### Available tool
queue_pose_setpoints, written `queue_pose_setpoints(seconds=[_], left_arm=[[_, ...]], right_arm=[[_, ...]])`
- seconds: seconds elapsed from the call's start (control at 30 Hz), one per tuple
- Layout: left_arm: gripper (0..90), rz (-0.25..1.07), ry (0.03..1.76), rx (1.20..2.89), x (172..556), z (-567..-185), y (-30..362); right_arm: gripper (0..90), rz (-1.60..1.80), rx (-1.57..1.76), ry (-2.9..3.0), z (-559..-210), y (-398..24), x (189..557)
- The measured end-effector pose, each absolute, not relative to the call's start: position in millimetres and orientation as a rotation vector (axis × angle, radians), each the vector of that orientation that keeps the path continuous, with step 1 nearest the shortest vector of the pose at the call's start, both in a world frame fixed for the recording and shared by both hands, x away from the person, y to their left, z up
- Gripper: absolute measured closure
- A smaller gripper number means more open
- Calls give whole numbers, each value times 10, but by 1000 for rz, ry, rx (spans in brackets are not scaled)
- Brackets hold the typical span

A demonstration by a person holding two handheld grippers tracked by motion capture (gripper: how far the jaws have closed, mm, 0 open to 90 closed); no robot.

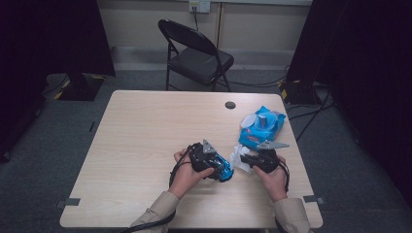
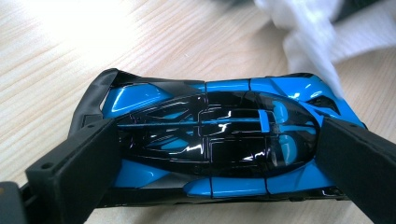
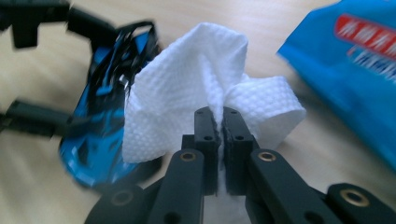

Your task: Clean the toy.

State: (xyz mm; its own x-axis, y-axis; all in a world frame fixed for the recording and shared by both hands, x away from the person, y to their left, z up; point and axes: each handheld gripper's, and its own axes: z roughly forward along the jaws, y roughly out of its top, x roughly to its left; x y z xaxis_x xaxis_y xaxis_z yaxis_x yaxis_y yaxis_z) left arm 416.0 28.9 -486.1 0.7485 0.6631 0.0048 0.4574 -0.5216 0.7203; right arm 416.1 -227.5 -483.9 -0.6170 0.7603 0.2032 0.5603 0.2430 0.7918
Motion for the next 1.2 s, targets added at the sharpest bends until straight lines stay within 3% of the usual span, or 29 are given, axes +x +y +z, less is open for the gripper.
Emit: queue_pose_setpoints(seconds=[0.63, 1.2], left_arm=[[0, 358, 839, 2202, 4151, -4868, 293], [0, 360, 836, 2202, 4150, -4870, 295]], right_arm=[[868, 1285, 1244, 2298, -4699, -1865, 4677], [866, 1211, 1250, 2422, -5022, -1274, 4897]])
